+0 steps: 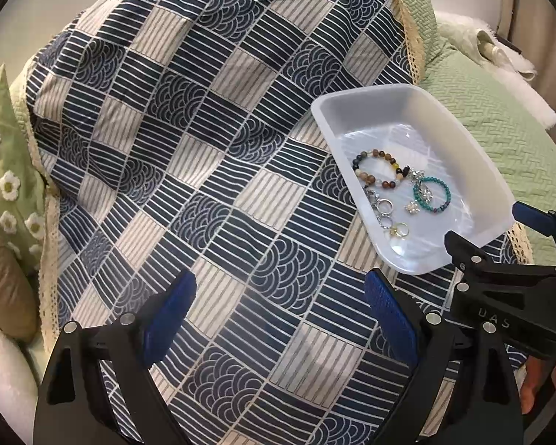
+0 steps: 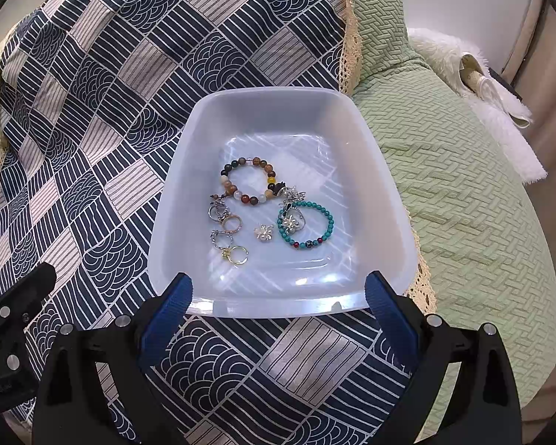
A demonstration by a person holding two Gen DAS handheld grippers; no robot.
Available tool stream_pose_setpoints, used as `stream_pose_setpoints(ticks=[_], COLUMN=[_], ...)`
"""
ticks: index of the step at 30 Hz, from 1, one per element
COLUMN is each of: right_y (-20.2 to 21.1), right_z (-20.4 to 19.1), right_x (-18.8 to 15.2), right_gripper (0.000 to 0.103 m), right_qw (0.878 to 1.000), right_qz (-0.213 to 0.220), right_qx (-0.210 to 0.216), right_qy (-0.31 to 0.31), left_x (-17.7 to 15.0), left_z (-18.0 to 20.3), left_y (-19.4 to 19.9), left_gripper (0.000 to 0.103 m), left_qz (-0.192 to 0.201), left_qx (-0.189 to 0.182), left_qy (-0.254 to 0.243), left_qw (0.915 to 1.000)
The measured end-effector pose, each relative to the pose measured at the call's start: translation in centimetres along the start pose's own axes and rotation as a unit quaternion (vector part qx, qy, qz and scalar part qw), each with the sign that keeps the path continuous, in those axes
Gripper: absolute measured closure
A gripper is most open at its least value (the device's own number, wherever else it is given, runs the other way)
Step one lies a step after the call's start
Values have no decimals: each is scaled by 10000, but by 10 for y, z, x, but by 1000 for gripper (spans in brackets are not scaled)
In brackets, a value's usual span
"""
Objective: Organize jewelry
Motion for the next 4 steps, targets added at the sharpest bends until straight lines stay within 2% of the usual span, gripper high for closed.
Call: stream_pose_setpoints(ticks=[4], right_y=[0], right_z=[0], right_x=[0], right_gripper=[10], right_qw=[10000], right_qz=[-1], right_qx=[-4], right_qy=[-2], left_x=[0], left_z=[0], left_y=[1], left_gripper=[15], left_qz=[11], left_qx=[-6], left_qy=[-2], left_qw=[10000])
Point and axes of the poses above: each gripper's, at about its wrist camera, not at the fingertips, and y roughly against the way its jaws point, z to its right, x to its top, the point moved 1 cm from there along -y, roughly the way its jaws point, and after that the axes turned 4 degrees about -y, right-handed, at the moved point
